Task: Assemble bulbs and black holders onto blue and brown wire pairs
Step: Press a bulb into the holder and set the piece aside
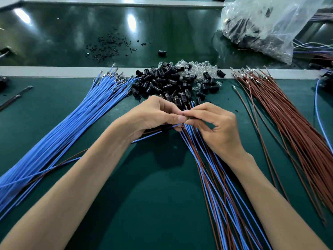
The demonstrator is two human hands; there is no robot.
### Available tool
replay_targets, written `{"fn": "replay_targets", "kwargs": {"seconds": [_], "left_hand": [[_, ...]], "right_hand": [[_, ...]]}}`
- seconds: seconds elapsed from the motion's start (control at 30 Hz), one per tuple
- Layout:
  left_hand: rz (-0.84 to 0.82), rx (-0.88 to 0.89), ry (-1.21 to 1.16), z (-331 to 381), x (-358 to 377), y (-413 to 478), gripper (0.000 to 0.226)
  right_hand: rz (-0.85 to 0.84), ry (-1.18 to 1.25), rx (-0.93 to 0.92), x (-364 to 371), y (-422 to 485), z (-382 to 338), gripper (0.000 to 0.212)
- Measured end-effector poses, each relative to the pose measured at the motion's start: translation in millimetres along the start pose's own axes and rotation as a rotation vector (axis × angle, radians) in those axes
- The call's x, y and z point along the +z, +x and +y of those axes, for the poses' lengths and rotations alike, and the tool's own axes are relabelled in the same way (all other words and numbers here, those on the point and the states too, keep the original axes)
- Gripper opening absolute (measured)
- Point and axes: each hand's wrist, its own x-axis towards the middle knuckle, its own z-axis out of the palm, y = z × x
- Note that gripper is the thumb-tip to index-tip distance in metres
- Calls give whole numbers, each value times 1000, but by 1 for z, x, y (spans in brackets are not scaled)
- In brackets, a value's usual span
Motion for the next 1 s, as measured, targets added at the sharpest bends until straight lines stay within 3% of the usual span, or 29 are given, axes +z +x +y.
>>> {"fn": "replay_targets", "kwargs": {"seconds": [0.17, 0.3, 0.5, 0.73, 1.0], "left_hand": [[5, 59, -28, 1, 2, -1, 6], [-70, 40, -57, 7, -4, -4, 35], [-141, -34, 260, 9, -21, -8, 25], [-53, 103, 269, 10, -15, -6, 12], [3, 160, 244, 9, 0, -3, 16]], "right_hand": [[3, -67, 12, -2, 2, 3, 10], [45, -119, 99, -7, 2, 6, 7], [73, -85, 157, -12, 3, 6, 7], [20, -101, 120, -12, 4, 4, 7], [33, -2, 168, -11, 3, 0, 10]]}}
